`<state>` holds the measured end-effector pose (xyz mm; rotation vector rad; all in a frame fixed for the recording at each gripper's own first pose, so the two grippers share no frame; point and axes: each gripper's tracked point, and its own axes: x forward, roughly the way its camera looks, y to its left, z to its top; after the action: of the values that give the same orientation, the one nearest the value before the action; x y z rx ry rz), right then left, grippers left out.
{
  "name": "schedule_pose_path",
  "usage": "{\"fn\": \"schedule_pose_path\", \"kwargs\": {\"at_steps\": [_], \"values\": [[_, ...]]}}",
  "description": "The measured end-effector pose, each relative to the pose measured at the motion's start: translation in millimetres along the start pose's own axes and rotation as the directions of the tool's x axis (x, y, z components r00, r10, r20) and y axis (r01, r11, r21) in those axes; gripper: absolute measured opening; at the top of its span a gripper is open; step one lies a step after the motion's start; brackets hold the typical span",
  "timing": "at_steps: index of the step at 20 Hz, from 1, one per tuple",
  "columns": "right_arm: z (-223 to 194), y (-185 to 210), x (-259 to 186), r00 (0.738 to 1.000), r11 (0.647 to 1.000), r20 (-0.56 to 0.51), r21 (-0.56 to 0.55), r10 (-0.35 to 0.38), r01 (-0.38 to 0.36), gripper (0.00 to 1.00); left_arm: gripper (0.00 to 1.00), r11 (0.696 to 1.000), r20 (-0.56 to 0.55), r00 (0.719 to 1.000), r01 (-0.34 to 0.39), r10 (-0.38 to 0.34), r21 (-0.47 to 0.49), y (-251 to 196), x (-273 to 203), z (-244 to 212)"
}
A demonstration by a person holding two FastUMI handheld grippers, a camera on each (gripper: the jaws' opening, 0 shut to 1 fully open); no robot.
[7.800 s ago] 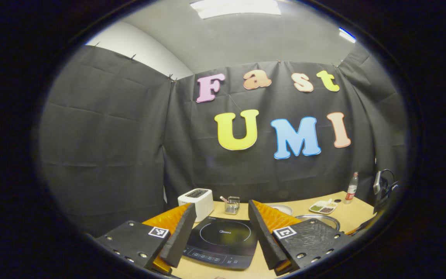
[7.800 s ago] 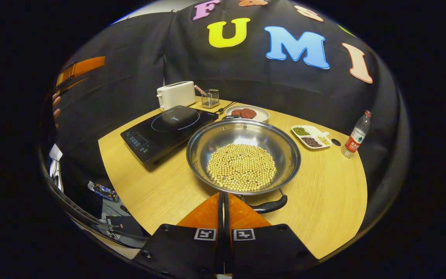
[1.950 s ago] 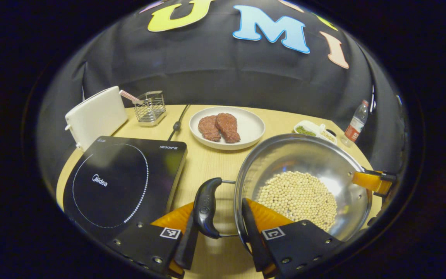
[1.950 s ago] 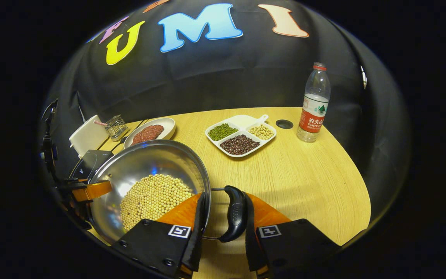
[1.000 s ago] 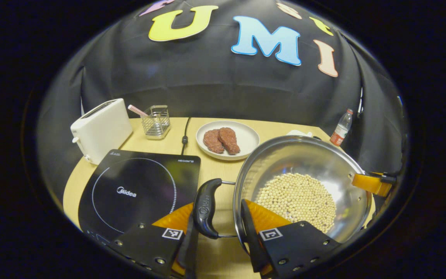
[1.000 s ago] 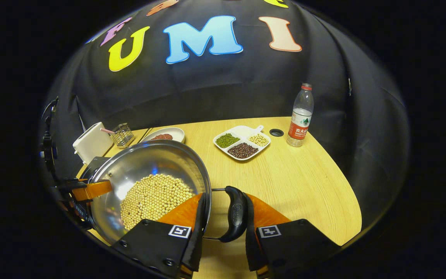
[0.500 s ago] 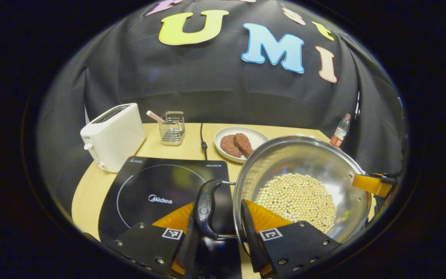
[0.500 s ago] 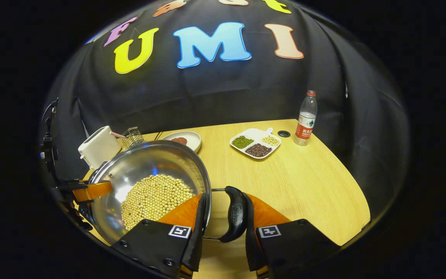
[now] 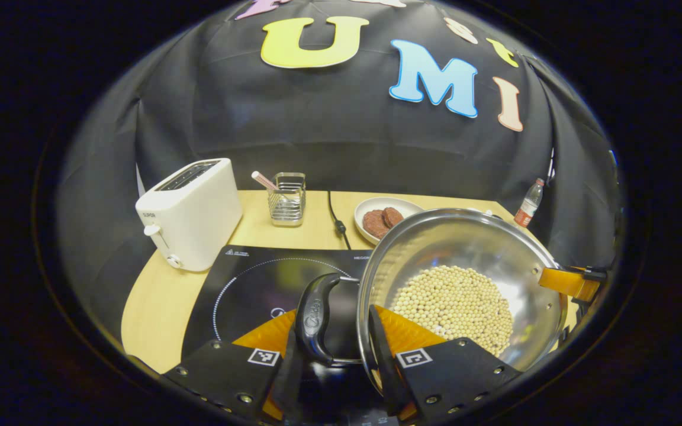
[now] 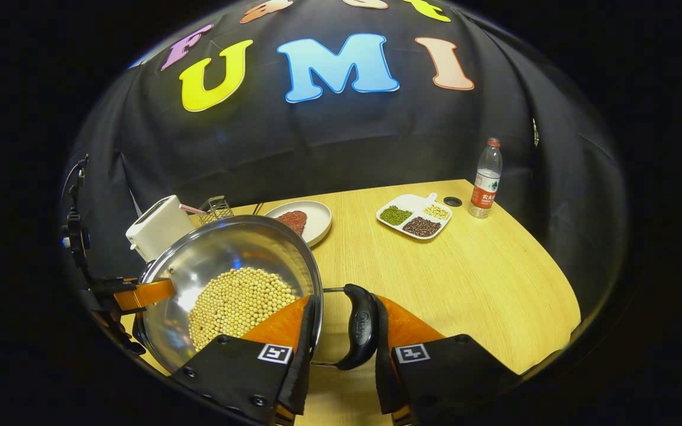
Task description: First push the handle of the pot to place it horizontally, then grasp the pot with both hands and set it on the induction cooktop.
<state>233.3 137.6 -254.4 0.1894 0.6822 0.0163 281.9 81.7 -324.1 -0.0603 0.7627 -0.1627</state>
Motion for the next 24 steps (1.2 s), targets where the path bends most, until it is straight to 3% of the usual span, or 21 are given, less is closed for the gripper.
{"fn": "schedule_pose_path", "kwargs": {"at_steps": [1, 13, 15, 16, 17, 24], "values": [[0.3, 6.2, 2.1, 1.000, 1.000, 0.000, -0.003, 0.002, -0.002, 0.49, 0.57, 1.000, 0.001, 1.000, -0.002, 0.002, -0.001, 6.4, 0.5, -0.7], [-2.4, 88.9, 21.1, 0.999, 0.999, -0.004, -0.024, 0.045, -0.045, 0.45, 0.60, 0.998, -0.002, 0.998, -0.057, 0.057, -0.028, 92.9, -1.0, 5.5], [-5.2, 101.7, 23.7, 0.999, 0.998, -0.008, -0.030, 0.051, -0.051, 0.49, 0.57, 0.997, -0.007, 0.998, -0.065, 0.065, -0.030, 110.5, -1.0, 3.7], [-5.4, 108.3, 25.1, 0.998, 0.998, -0.008, -0.031, 0.055, -0.056, 0.45, 0.59, 0.997, -0.010, 0.998, -0.069, 0.069, -0.033, 117.7, -0.2, 3.1], [-6.3, 114.5, 26.9, 0.998, 0.998, -0.009, -0.028, 0.061, -0.061, 0.48, 0.56, 0.997, -0.012, 0.997, -0.073, 0.073, -0.035, 123.8, 0.6, 2.0], [-15.6, 149.1, 37.2, 0.997, 0.996, -0.024, -0.030, 0.077, -0.078, 0.45, 0.59, 0.995, -0.023, 0.996, -0.088, 0.088, -0.037, 161.9, 6.0, -3.2]]}}
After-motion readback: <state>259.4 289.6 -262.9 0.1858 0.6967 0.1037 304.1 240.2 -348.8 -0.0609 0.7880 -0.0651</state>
